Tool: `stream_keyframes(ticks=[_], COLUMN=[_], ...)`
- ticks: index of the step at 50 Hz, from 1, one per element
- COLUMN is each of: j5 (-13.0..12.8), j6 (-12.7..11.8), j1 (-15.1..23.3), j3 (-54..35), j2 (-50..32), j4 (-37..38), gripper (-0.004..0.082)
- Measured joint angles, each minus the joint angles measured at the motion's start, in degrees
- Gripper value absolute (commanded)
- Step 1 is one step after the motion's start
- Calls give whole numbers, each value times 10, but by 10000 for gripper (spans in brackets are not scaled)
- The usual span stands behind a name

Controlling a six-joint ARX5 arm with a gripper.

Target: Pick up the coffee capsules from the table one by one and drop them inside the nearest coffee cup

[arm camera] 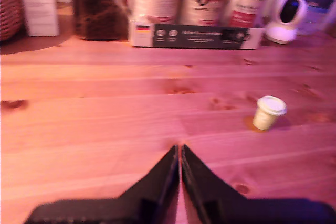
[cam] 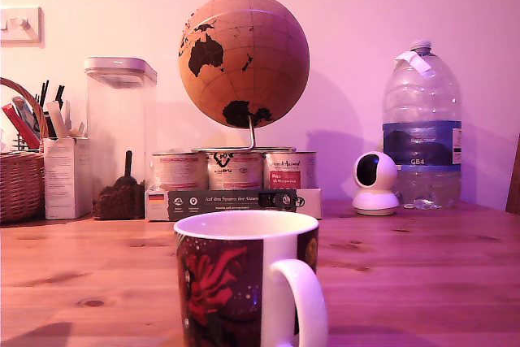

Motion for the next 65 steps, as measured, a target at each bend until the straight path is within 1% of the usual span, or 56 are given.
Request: stream_keyframes(ticks=[13, 16, 17, 24, 37, 45, 48, 52, 65], j5=[15, 17, 17, 24, 26, 40, 40, 40, 40], j6=[10, 13, 18, 20, 22, 28, 29, 31, 35], j1=[-26, -31, -33, -42, -55, -66, -73, -80, -103], j3=[0, 0, 0, 0, 0, 0, 0, 0, 0], j2=[0, 0, 0, 0, 0, 0, 1, 14, 97], j4=[0, 0, 0, 0, 0, 2, 8, 24, 79], gripper=[-20, -20, -20, -20, -20, -20, -20, -20, -20])
